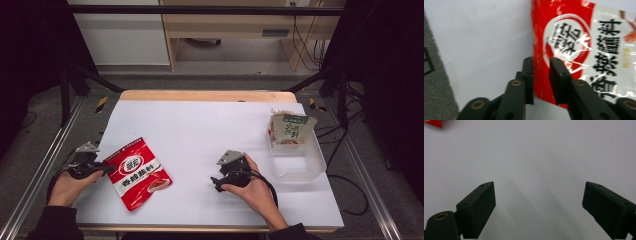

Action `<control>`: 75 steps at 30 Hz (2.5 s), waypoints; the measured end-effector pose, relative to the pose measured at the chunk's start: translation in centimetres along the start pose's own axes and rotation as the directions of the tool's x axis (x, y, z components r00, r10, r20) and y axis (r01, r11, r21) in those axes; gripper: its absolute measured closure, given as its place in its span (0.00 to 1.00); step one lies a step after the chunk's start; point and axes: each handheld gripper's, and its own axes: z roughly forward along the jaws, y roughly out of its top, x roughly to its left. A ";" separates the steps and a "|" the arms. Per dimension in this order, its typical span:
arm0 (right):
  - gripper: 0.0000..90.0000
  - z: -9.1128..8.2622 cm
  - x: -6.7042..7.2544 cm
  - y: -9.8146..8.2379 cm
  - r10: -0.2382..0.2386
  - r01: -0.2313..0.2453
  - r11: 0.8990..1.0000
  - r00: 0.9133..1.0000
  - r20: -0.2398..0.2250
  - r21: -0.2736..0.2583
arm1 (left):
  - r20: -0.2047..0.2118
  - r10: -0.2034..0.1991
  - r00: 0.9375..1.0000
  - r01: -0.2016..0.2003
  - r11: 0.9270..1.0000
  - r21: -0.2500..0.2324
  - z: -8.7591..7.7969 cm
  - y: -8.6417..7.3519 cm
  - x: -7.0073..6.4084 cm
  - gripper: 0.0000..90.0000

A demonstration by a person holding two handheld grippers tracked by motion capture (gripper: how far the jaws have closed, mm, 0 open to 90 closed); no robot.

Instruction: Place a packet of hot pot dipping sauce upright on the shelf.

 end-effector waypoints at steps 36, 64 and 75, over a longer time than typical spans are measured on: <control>0.13 0.0 0.1 0.0 -0.011 0.011 1.000 1.000 0.012 0.005 | 0.056 0.167 0.984 -0.164 0.985 -0.059 -0.6 4.3 -4.3 1.00; 0.14 -1.0 -0.4 0.5 0.003 -0.002 1.000 1.000 0.028 -0.024 | 0.113 0.386 0.915 -0.381 0.922 -0.070 1.5 11.1 -10.7 1.00; 0.18 -1.4 -0.6 1.6 -0.001 0.001 1.000 1.000 0.006 -0.020 | 0.125 0.426 0.896 -0.417 0.904 -0.090 1.6 11.8 -11.9 1.00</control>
